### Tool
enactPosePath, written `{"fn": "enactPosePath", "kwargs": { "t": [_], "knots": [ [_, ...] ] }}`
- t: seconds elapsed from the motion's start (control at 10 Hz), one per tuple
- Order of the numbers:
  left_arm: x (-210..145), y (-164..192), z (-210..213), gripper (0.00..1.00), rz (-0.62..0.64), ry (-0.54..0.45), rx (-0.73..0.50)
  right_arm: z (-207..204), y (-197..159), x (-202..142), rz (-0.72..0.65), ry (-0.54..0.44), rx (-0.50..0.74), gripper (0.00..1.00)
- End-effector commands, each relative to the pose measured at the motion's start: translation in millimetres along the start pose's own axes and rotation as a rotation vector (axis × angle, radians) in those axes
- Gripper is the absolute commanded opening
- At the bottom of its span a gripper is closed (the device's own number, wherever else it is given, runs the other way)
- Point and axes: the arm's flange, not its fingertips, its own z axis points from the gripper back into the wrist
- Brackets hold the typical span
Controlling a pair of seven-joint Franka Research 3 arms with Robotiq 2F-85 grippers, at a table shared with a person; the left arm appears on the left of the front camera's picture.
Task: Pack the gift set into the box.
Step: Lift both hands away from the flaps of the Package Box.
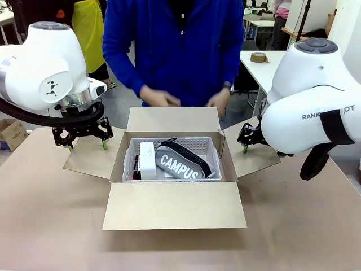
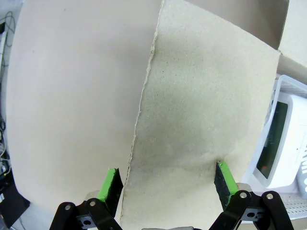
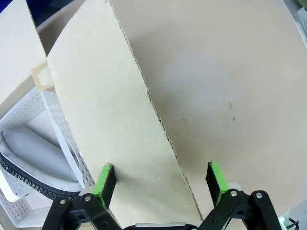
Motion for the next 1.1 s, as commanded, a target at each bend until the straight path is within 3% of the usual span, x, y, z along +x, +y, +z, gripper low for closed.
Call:
{"fn": "enactPosePath", "kwargs": {
  "t": [0.0,0.1,0.2,0.4,0.5,0.6,0.7,1.0],
  "knots": [
    [14,48,21,1.00,-0.147,0.109,-0.238,31,-45,24,-0.089,0.077,0.233,1.00],
    [22,116,30,1.00,-0.253,0.201,-0.572,61,-114,39,-0.186,0.181,0.517,1.00],
    [20,163,17,1.00,-0.169,0.171,-0.773,68,-171,41,-0.257,0.175,0.631,1.00],
    [9,208,-24,1.00,-0.134,0.155,-1.040,42,-251,18,-0.280,0.253,0.938,1.00],
    [8,225,-50,1.00,-0.102,0.102,-1.267,15,-277,3,-0.366,0.241,1.080,1.00],
    [17,226,-72,1.00,0.015,0.175,-1.398,-15,-280,-1,-0.475,0.292,1.098,1.00],
    [-5,211,-16,1.00,-0.040,0.030,-0.896,77,-250,74,-0.333,0.153,0.886,1.00],
    [-5,211,-16,1.00,-0.040,0.030,-0.896,77,-250,74,-0.333,0.153,0.886,1.00]
  ]
}}
